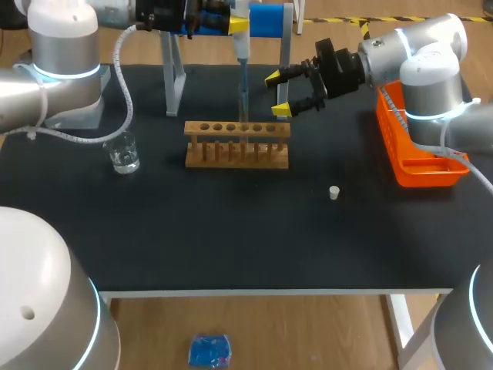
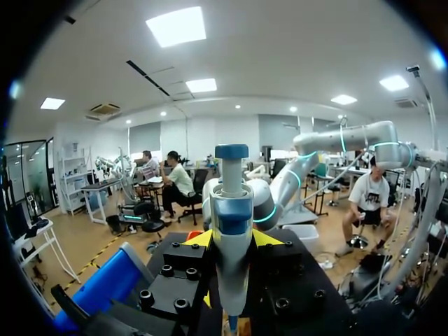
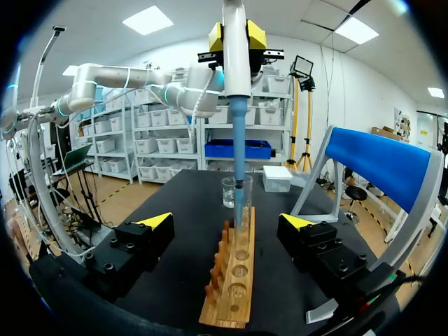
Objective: Invert the test tube, pick up the pipette, mount the tip to pipette, aspirate from beaker and dispense into the tube, eject the tip, return the pipette, and cap with the stopper.
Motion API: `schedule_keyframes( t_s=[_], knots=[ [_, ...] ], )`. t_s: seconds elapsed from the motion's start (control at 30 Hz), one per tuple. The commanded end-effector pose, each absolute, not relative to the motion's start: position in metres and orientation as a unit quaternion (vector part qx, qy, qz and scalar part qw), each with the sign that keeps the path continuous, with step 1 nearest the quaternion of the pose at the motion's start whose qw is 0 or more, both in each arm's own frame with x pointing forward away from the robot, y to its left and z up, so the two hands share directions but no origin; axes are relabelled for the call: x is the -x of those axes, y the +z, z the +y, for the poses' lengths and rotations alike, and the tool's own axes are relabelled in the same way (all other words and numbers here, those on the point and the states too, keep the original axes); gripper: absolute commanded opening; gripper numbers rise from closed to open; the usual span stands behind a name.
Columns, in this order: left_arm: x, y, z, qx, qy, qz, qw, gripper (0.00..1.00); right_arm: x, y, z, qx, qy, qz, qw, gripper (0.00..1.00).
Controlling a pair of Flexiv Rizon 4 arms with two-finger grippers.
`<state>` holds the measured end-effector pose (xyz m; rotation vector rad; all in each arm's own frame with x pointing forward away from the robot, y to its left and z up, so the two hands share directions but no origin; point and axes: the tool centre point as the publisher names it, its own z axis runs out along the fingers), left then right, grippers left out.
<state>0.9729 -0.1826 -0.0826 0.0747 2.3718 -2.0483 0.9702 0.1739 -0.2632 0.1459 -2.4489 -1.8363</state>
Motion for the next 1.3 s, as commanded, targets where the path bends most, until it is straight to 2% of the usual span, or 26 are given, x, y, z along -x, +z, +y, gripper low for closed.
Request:
schedule_keyframes(
  t_s=[0.03,1.3],
  knots=[
    [-0.9716,-0.0805,-0.1824,-0.023,-0.654,0.756,0.004,0.00,-0.9711,-0.2634,0.1736,-0.048,-0.598,-0.799,0.040,1.00],
    [-0.9715,-0.0783,-0.1829,-0.019,-0.653,0.758,0.003,0.00,-0.9711,-0.2634,0.1736,-0.048,-0.598,-0.799,0.040,1.00]
  ],
)
